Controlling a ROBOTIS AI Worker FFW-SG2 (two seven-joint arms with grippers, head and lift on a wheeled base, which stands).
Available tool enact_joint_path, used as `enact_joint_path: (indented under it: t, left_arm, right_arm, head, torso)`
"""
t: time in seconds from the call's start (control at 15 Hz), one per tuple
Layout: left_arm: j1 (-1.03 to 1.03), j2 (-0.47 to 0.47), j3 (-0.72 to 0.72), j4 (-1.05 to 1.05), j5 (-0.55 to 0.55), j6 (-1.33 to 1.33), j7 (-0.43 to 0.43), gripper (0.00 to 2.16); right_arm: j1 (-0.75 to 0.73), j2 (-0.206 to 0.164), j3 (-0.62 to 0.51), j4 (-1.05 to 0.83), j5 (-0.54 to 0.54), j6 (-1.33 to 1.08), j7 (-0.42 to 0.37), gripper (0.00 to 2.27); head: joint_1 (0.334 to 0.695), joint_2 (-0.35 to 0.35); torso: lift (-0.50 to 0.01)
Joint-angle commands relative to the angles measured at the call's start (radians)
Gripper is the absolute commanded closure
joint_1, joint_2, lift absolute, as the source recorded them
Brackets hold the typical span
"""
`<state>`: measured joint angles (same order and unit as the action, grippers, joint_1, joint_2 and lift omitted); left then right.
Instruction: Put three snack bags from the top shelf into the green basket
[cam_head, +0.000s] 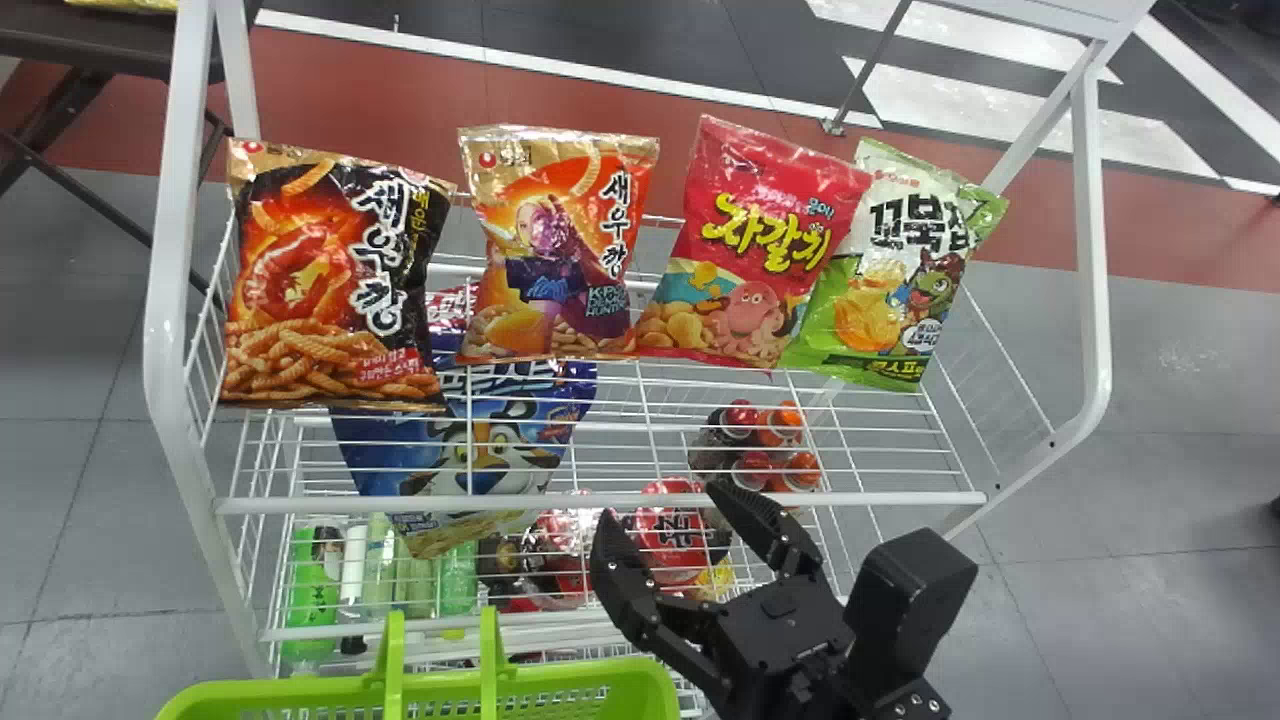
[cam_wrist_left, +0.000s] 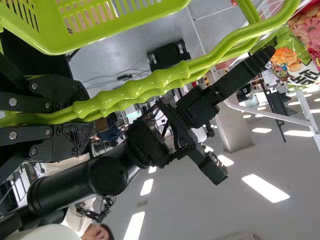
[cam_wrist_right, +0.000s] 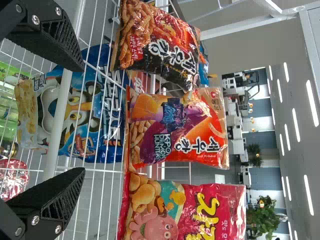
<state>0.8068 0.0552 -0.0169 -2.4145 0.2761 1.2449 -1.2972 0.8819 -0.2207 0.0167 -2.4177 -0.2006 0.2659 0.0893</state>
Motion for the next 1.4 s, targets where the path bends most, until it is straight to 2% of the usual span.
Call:
enact_joint_path:
  t: [0.0, 0.33, 0.53, 0.8, 0.87, 1.07, 1.33]
  left_arm:
    - [0.0, 0.0, 0.0, -0.002, 0.0, 0.0, -0.001, 1.45]
    - [-0.002, 0.005, -0.002, -0.008, 0.0, 0.0, -0.004, 1.45]
    - [-0.038, 0.015, -0.017, -0.005, -0.003, 0.034, 0.004, 1.45]
    - [-0.06, 0.02, -0.032, -0.003, -0.008, 0.068, 0.01, 1.45]
    - [-0.061, 0.023, -0.034, -0.003, -0.008, 0.068, 0.01, 1.45]
    - [-0.061, 0.026, -0.034, -0.003, -0.006, 0.068, 0.01, 1.45]
    - [-0.061, 0.029, -0.037, -0.006, -0.006, 0.068, 0.012, 1.45]
  right_arm:
    - [0.0, -0.002, 0.002, 0.0, 0.004, -0.006, 0.001, 0.11]
    - [-0.041, 0.001, 0.032, 0.04, 0.023, -0.159, 0.001, 0.11]
    - [-0.159, 0.044, 0.095, 0.137, 0.067, -0.325, 0.009, 0.11]
    - [-0.373, 0.075, 0.173, 0.301, 0.073, -0.288, 0.053, 0.11]
    - [-0.428, 0.078, 0.193, 0.339, 0.066, -0.245, 0.082, 0.12]
    - [-0.563, 0.095, 0.232, 0.43, 0.055, -0.156, 0.107, 0.12]
    - [-0.73, 0.107, 0.292, 0.549, 0.04, -0.092, 0.122, 0.12]
  head:
    - [0.695, -0.35]
    - [0.695, -0.35]
    - [0.695, -0.35]
    - [0.695, -0.344]
    - [0.695, -0.318]
    - [0.695, -0.214]
    - [0.695, -0.12]
  torso:
    - [-0.046]
    - [-0.046]
    - [-0.046]
    - [-0.046]
    - [-0.046]
    - [-0.046]
    - [-0.046]
